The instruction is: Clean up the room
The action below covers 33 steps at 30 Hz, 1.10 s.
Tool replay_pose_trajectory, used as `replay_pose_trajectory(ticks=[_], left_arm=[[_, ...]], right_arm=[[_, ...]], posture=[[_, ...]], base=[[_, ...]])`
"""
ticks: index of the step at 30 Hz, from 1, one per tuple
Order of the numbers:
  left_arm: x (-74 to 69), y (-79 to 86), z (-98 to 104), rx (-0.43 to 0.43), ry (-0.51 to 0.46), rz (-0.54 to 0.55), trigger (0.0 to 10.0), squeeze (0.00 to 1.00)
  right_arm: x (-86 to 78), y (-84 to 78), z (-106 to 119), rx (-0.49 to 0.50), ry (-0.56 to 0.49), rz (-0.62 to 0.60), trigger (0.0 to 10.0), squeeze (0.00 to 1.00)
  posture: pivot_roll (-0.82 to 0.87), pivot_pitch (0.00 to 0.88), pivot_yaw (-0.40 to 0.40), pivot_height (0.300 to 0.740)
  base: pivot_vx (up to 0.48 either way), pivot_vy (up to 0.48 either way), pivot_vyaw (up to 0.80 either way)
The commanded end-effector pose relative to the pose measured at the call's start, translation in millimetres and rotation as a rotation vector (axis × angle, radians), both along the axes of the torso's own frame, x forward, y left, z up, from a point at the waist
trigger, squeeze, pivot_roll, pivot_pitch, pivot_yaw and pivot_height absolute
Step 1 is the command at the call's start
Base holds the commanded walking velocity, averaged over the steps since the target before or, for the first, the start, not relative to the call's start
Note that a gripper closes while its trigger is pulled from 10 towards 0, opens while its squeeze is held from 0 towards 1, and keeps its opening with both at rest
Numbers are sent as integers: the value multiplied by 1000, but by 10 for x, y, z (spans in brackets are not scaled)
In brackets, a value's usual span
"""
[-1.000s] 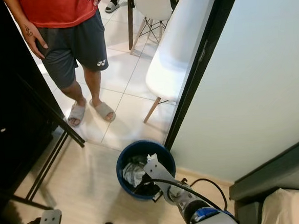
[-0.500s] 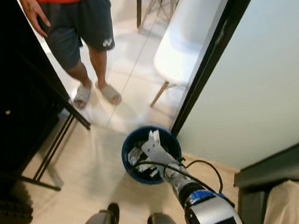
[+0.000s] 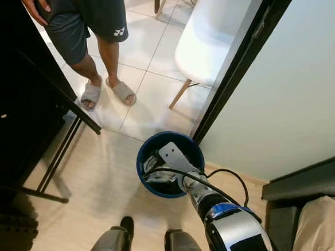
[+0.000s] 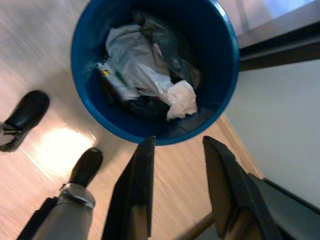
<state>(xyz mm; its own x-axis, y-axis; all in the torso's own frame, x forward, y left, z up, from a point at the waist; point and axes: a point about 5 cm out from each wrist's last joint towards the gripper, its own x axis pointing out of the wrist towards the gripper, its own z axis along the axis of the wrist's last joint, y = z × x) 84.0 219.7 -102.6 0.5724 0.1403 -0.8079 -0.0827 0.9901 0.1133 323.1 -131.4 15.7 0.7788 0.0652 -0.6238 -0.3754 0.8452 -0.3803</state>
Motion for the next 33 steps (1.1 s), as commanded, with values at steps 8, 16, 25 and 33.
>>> replay_pose_trajectory(ticks=[8, 16, 25, 33], left_arm=[[10, 233, 16, 178, 95, -35, 10000, 0], [187, 653, 170, 541, 180, -146, 10000, 0], [682, 276, 211, 180, -48, 110, 10000, 0], [644, 0, 104, 78, 31, 117, 10000, 0]], right_arm=[[-293, -176, -302, 41, 128, -80, 10000, 0], [-778, -413, -676, 10, 287, -129, 10000, 0], [-1130, -643, -867, 46, 374, -249, 10000, 0], [-1176, -585, -900, 44, 389, -216, 10000, 0]], posture=[[128, 202, 18, 740], [77, 123, 18, 740], [21, 73, 17, 740], [-5, 36, 18, 740]], base=[[0, 0, 0], [0, 0, 0], [0, 0, 0], [-72, 0, 0]])
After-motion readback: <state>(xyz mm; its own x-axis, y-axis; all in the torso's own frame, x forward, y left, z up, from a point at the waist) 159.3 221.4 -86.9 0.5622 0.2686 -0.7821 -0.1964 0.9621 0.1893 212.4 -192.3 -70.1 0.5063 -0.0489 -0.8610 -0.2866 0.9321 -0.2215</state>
